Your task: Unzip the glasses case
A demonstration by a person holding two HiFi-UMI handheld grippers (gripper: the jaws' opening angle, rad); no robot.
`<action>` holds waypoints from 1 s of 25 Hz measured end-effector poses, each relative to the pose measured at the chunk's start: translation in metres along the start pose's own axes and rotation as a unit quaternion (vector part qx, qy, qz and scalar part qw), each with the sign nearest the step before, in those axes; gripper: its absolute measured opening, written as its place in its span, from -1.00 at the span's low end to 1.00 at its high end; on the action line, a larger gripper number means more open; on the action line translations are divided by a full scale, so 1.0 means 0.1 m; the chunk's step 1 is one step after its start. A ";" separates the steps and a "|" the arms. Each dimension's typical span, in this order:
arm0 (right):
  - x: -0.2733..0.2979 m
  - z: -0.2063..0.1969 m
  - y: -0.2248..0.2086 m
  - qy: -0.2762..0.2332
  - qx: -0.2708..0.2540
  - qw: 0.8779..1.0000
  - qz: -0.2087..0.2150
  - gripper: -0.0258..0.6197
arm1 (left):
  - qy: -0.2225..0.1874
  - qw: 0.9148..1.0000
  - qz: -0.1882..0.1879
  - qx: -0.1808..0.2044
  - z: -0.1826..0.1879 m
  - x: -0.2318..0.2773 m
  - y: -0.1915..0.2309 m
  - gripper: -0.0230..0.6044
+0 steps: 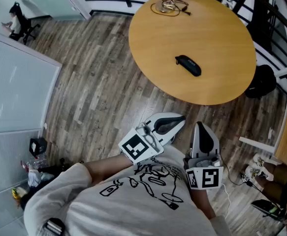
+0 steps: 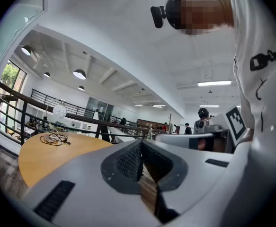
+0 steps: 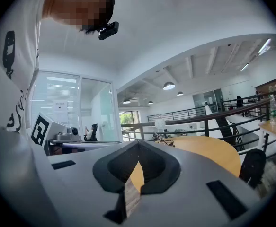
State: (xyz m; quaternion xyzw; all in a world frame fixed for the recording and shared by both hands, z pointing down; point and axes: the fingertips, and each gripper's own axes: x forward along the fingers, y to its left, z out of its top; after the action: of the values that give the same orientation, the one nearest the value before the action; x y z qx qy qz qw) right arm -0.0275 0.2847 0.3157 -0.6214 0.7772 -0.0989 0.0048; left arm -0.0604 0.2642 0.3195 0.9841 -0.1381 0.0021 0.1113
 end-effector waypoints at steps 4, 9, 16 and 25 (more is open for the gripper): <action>-0.05 0.01 -0.01 -0.003 -0.004 1.000 0.003 -0.85 | 0.000 1.000 0.002 0.006 0.00 0.04 -0.07 -0.90; -0.16 0.00 -0.11 -0.012 0.003 1.000 0.007 -0.85 | 0.001 1.000 0.008 0.009 -0.04 0.11 -0.14 -0.90; -0.37 -0.06 -0.34 -0.009 0.010 1.000 0.009 -0.85 | 0.007 1.000 0.014 0.008 -0.14 0.30 -0.34 -0.90; -0.67 -0.12 -0.57 -0.007 0.013 1.000 0.015 -0.85 | 0.011 1.000 0.022 0.010 -0.26 0.51 -0.67 -0.90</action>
State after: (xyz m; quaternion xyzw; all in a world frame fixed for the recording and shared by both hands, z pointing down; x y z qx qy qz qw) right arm 0.0412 0.3399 0.3293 -0.6102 0.7850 -0.1049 0.0197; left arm 0.0074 0.3184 0.3320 0.9818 -0.1587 0.0164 0.1027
